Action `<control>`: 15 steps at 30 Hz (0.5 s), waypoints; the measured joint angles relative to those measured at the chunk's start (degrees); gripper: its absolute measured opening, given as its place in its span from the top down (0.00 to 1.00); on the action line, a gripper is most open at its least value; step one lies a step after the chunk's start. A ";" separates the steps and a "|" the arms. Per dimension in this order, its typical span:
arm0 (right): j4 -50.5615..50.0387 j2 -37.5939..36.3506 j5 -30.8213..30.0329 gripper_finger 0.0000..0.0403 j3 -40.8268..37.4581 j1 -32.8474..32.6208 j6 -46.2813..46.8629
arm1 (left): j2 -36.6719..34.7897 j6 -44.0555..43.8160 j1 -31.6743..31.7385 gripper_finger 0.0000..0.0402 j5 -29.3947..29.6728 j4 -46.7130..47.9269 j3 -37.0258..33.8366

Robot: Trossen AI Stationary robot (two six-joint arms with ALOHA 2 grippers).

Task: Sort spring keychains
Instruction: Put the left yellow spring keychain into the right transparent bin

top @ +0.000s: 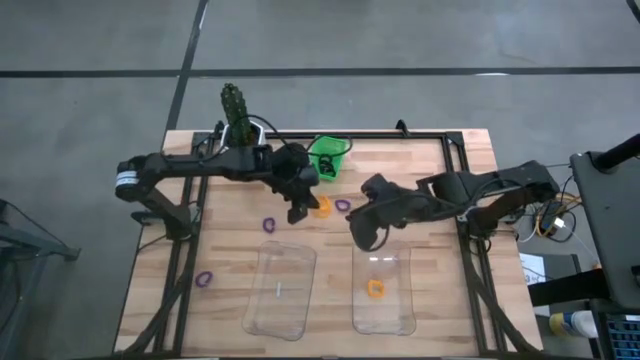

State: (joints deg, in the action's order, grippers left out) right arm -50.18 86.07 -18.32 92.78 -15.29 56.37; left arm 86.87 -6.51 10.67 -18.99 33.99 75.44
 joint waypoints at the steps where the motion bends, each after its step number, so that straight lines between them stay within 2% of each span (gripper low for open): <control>1: 0.00 -0.05 0.01 0.78 -0.02 -0.30 0.15 | -0.01 -0.21 -0.37 1.00 0.18 0.02 0.43; 10: -0.10 2.96 0.39 0.77 -0.17 0.58 11.37 | -0.47 -1.86 -3.03 1.00 2.71 0.31 4.05; 15: -0.32 3.31 1.08 0.69 -0.22 2.06 12.80 | -1.96 -1.70 -3.49 1.00 3.46 -0.32 4.19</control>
State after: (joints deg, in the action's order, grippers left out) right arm -50.50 89.38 -17.25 92.55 -13.23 69.17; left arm 84.92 -8.21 7.18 -15.53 33.67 79.64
